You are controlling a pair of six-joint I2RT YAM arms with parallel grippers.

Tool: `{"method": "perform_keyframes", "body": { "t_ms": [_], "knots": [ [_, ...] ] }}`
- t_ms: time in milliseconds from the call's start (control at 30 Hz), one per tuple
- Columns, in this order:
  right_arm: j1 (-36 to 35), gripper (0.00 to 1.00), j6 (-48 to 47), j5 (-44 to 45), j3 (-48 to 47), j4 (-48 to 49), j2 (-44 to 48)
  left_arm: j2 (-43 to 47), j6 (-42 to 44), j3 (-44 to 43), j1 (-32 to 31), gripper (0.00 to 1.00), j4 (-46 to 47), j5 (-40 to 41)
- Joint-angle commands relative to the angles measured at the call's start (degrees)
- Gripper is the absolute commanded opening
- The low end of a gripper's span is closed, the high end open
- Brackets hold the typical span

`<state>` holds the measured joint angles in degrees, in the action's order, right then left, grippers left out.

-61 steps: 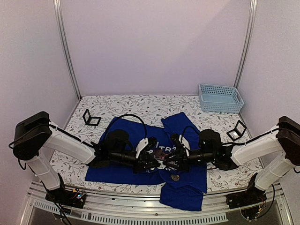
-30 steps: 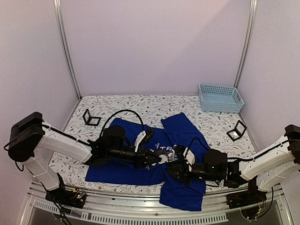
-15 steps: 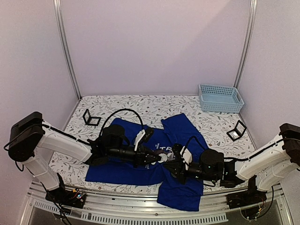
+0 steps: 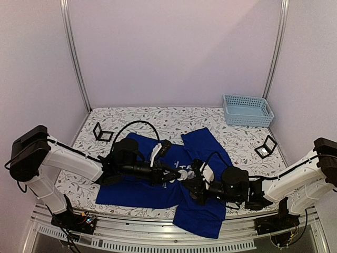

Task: Pin the brooch onto the clothing
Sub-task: Position the brooch on the flattened clothing.

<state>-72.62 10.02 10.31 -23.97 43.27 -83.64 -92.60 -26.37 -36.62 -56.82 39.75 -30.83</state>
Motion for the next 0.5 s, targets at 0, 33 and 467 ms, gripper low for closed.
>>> {"method": "perform_keyframes", "body": {
  "t_ms": [0,33,467],
  "knots": [
    [3.0,0.0,3.4,3.2,-1.0,-6.3,0.2,0.6,-1.5,-1.7,-0.9,0.0,5.4,-5.3],
    [3.4,0.0,4.1,3.2,-1.3,-7.3,0.3,0.7,-1.4,-1.8,-1.0,0.0,5.0,-5.2],
    [5.1,0.0,6.3,2.4,-2.7,-12.3,-1.6,1.5,-1.8,-2.0,-1.3,0.0,5.5,-5.2]
  ]
}}
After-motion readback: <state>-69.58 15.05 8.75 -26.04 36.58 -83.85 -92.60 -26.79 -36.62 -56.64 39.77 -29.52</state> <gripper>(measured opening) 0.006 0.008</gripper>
